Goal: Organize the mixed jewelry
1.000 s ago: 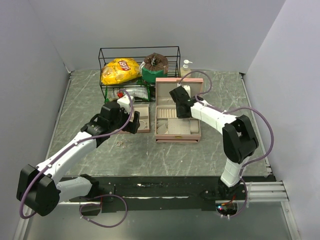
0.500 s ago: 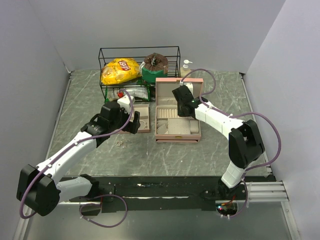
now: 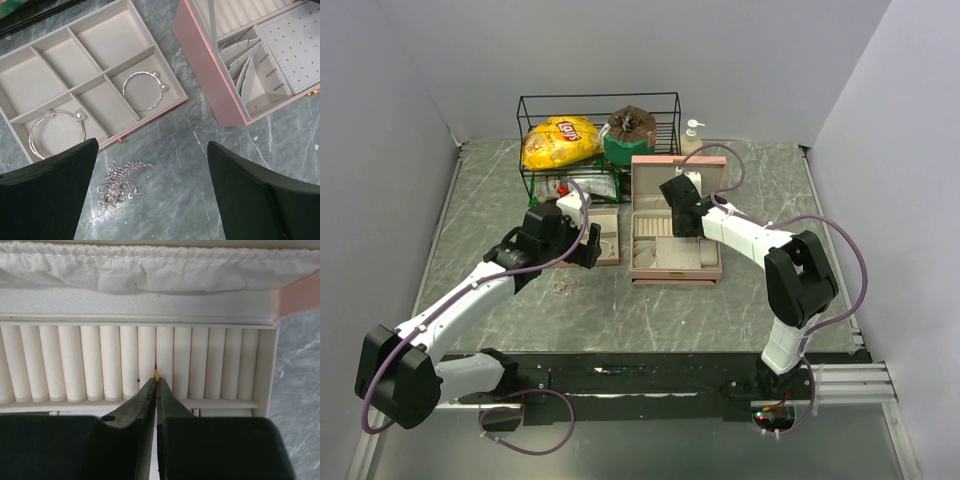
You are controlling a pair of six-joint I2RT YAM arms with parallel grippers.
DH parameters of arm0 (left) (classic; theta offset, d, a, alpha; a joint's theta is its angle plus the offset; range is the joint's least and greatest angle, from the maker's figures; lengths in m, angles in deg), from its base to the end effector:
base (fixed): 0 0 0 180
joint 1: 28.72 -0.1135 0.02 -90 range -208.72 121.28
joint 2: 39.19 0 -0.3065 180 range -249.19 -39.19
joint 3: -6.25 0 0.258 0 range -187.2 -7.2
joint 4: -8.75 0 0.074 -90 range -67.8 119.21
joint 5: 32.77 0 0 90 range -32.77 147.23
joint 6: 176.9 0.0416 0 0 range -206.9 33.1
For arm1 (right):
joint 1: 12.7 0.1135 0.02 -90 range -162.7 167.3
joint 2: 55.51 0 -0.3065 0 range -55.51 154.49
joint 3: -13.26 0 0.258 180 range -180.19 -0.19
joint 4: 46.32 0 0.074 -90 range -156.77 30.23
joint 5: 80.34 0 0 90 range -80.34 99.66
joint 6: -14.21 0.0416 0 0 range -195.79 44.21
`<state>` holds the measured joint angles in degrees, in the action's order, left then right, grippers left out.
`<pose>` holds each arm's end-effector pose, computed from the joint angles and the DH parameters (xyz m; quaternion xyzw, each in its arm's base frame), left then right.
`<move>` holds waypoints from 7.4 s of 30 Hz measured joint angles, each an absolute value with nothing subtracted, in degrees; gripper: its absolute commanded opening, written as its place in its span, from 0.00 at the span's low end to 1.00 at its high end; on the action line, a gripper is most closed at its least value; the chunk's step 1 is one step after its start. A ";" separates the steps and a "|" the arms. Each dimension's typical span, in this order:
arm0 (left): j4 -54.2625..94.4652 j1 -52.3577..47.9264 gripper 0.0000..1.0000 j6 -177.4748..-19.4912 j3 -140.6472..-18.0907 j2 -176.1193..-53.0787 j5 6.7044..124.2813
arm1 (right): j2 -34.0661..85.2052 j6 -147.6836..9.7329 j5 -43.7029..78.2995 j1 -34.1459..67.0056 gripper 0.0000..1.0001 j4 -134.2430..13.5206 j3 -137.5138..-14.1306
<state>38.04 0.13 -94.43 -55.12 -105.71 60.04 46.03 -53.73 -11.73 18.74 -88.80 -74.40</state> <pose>0.2181 -0.1225 0.3061 0.1748 0.8671 -0.1661 0.4359 0.3443 0.1927 0.2581 -0.0234 0.9418 -0.0306 0.3339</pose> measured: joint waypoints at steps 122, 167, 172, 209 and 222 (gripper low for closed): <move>41.10 0.41 0.96 -102.52 -48.78 -95.29 49.70 | 7.62 -58.18 7.11 10.26 0.01 -91.27 -38.62; 46.74 -1.69 0.62 -117.56 -50.86 -122.83 44.11 | 1.50 -55.98 15.33 11.47 0.73 -96.45 -44.68; 47.20 -1.69 0.51 -117.32 -51.49 -123.22 44.92 | 1.66 -56.00 15.33 11.47 0.73 -96.43 -44.66; 58.41 6.38 0.01 -116.57 -59.84 -121.52 43.06 | 0.58 -55.01 18.56 11.47 0.75 -96.26 -44.63; 59.70 8.32 0.01 -116.49 -73.98 -108.86 55.67 | -6.02 -46.93 29.93 11.55 0.75 -86.11 -39.74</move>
<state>59.70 8.32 -116.49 -73.98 -108.86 55.67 -6.02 -46.93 29.93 11.55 -86.11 -39.74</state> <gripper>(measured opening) 0.142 0.751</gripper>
